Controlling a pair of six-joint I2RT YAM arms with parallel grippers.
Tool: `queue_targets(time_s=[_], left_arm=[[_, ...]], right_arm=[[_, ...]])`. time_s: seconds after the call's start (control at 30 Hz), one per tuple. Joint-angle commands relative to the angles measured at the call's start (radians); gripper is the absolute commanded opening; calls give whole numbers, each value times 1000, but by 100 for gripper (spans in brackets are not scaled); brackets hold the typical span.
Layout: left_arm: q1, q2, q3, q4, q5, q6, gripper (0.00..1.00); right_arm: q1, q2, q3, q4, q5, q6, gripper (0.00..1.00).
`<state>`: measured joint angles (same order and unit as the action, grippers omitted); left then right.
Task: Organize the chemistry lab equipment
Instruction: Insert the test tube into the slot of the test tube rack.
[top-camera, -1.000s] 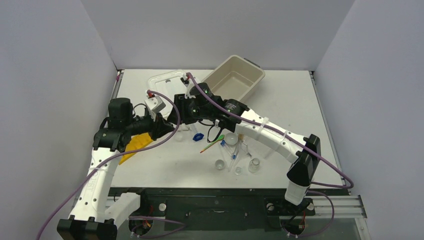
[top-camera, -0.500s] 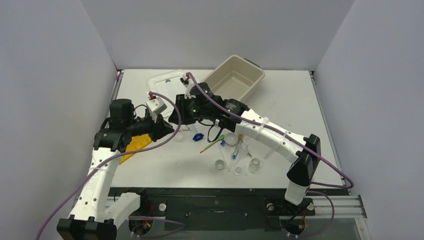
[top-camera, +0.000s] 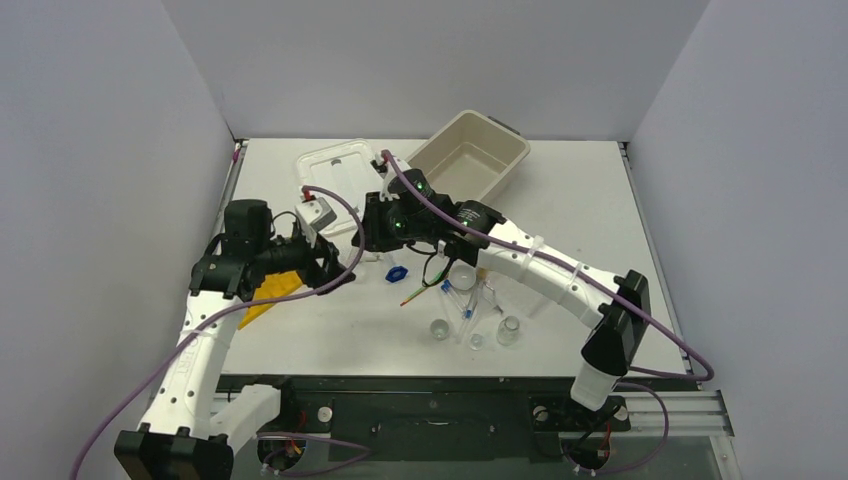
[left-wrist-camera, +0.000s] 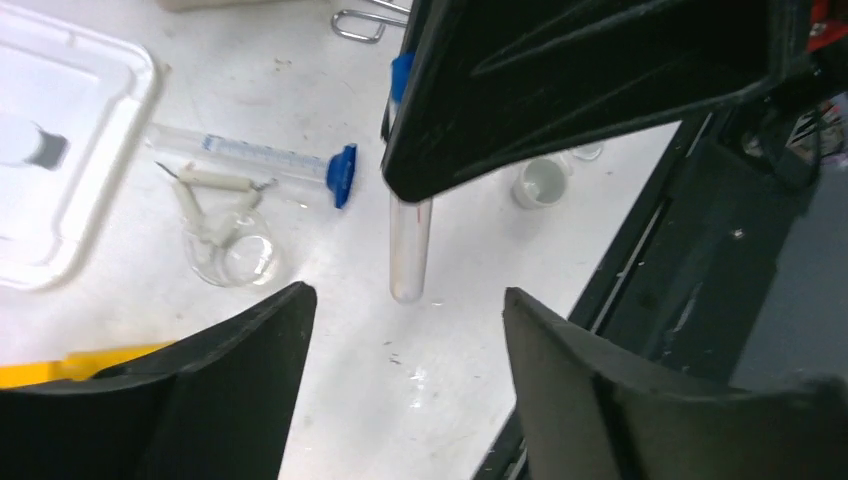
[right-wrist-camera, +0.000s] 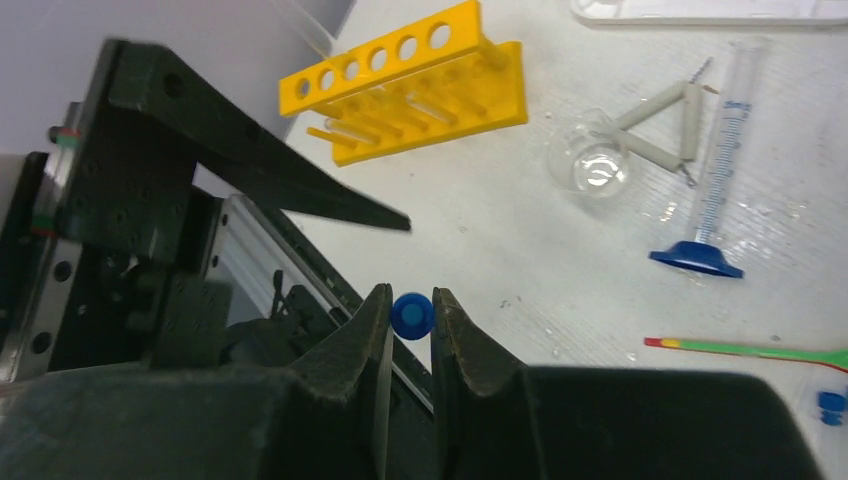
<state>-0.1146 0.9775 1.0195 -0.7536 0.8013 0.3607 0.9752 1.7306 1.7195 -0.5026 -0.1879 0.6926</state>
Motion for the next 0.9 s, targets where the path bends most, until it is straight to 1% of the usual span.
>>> queue_targets(time_s=[0.0, 0.03, 0.07, 0.2, 0.27, 0.3, 0.4, 0.43, 0.53, 0.57, 0.67, 0.77, 0.87], left_arm=[[1, 15, 34, -64, 18, -3, 87], [1, 18, 46, -65, 20, -12, 95], [1, 25, 53, -61, 20, -19, 99], [1, 66, 103, -64, -15, -67, 97], [2, 87, 133, -85, -61, -79, 97], [2, 93, 147, -94, -108, -80, 97], [3, 128, 166, -113, -201, -68, 97], [3, 141, 168, -115, -215, -68, 97], [3, 167, 183, -125, -258, -85, 97], [3, 178, 185, -127, -261, -88, 97], [3, 195, 198, -127, -278, -98, 97], [3, 205, 207, -121, -286, -103, 97], [3, 212, 209, -102, -308, -118, 97]], right_arm=[[-18, -88, -45, -26, 97, -45, 0], [-19, -104, -55, -34, 110, -50, 0], [-20, -115, -78, -36, 141, -58, 0], [-49, -188, -177, -46, 228, -66, 0], [-74, -236, -242, -58, 289, -69, 0], [-96, -274, -290, -67, 307, -71, 0], [-159, -374, -389, -86, 436, -86, 0], [-175, -393, -443, -88, 493, -89, 0], [-250, -468, -547, -66, 587, -95, 0], [-262, -477, -590, -58, 628, -95, 0], [-332, -503, -681, -20, 672, -84, 0], [-376, -502, -727, 24, 718, -89, 0], [-430, -472, -764, 67, 729, -85, 0]])
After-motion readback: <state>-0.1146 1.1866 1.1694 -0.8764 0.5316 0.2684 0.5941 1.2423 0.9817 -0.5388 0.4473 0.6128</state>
